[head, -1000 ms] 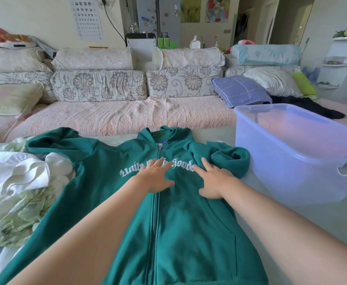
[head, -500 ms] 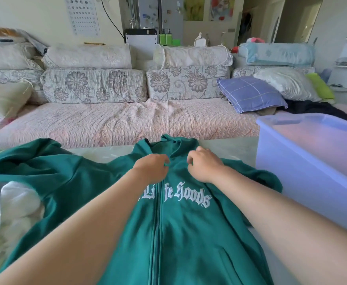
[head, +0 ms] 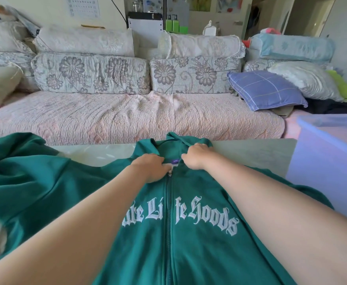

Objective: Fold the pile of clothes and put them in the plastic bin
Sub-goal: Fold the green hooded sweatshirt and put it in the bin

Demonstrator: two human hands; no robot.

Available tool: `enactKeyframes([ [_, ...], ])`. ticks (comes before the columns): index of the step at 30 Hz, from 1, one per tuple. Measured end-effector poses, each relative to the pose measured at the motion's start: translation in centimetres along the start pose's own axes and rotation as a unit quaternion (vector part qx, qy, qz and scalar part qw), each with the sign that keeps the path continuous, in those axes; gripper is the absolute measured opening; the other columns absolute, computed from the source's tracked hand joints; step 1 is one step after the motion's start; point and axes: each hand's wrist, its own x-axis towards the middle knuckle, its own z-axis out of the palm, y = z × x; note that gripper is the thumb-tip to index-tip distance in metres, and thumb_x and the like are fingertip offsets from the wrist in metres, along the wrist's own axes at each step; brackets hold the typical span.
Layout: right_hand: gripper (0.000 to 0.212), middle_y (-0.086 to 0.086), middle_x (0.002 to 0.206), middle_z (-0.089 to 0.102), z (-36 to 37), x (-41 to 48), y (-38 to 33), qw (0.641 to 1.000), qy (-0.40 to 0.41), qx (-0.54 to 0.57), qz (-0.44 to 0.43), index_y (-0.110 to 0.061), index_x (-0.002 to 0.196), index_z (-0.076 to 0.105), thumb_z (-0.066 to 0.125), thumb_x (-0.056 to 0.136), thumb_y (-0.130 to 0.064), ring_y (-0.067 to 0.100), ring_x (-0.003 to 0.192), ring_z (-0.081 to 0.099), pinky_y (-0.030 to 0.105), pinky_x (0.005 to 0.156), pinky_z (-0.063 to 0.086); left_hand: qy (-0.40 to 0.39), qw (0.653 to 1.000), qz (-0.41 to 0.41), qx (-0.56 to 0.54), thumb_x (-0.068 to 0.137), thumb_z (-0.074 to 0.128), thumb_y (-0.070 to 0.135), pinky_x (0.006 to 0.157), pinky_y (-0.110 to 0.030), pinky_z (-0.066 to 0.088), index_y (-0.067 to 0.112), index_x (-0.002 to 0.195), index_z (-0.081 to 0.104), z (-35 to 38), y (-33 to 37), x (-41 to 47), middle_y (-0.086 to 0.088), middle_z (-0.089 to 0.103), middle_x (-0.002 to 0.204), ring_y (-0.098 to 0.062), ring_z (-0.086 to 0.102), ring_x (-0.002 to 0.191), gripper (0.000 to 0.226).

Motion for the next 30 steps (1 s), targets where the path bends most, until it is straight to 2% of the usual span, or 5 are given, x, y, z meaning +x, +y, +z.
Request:
enactKeyframes([
  [5, 0.036, 0.009, 0.134, 0.056, -1.0, -2.1, 0.7, 0.974, 0.14, 0.174, -0.035, -0.008, 0.124, 0.062, 0.04, 0.103, -0.027, 0.033, 0.124, 0.052, 0.036, 0.099, 0.041, 0.093, 0.992, 0.022, -0.086, 0.102, 0.038, 0.03, 0.104, -0.042, 0.041, 0.022, 0.145, 0.04, -0.9, -0.1, -0.9, -0.008, 0.047, 0.144, -0.029, 0.047, 0.128, 0.044],
  [12, 0.026, -0.007, 0.121, 0.07, -2.0, -11.7, 2.1, 0.928, 0.209, 0.259, -0.165, -0.019, 0.115, 0.075, 0.061, 0.094, -0.013, 0.007, 0.114, 0.061, 0.002, 0.092, 0.031, 0.215, 0.972, 0.083, -0.043, 0.085, 0.054, 0.003, 0.084, -0.04, 0.051, 0.043, 0.152, 0.005, -3.6, 2.3, -5.7, -0.002, 0.03, 0.143, -0.027, 0.044, 0.123, 0.093],
  [20, 0.032, -0.016, 0.082, 0.072, -2.4, -21.8, 2.4, 0.868, 0.253, 0.361, -0.227, -0.028, 0.077, 0.076, 0.064, 0.08, 0.002, 0.001, 0.079, 0.067, 0.01, 0.074, 0.047, 0.284, 0.956, 0.07, 0.024, 0.096, 0.056, 0.031, 0.099, -0.035, 0.041, 0.033, 0.112, 0.069, -4.6, 2.3, -11.6, 0.004, 0.05, 0.134, -0.021, 0.044, 0.122, 0.021],
  [25, 0.053, -0.008, 0.107, 0.056, -2.3, -24.4, 2.4, 0.964, 0.108, 0.207, -0.13, -0.035, 0.126, 0.04, 0.052, 0.082, -0.008, 0.02, 0.091, 0.059, 0.038, 0.079, 0.051, 0.161, 0.985, 0.038, -0.053, 0.098, 0.051, 0.025, 0.072, -0.027, 0.047, 0.026, 0.107, 0.068, -5.0, 2.5, -14.8, -0.002, 0.066, 0.11, -0.02, 0.06, 0.081, 0.02],
  [30, 0.065, 0.005, 0.135, 0.053, -0.5, -24.0, 1.6, 0.986, -0.041, 0.16, -0.033, -0.03, 0.146, 0.03, 0.047, 0.085, -0.021, 0.026, 0.107, 0.056, 0.04, 0.088, 0.051, -0.006, 0.995, 0.055, -0.084, 0.096, 0.051, 0.03, 0.093, -0.034, 0.051, 0.029, 0.126, 0.06, -2.2, 2.2, -16.7, 0.002, 0.065, 0.123, -0.019, 0.063, 0.101, 0.031],
])
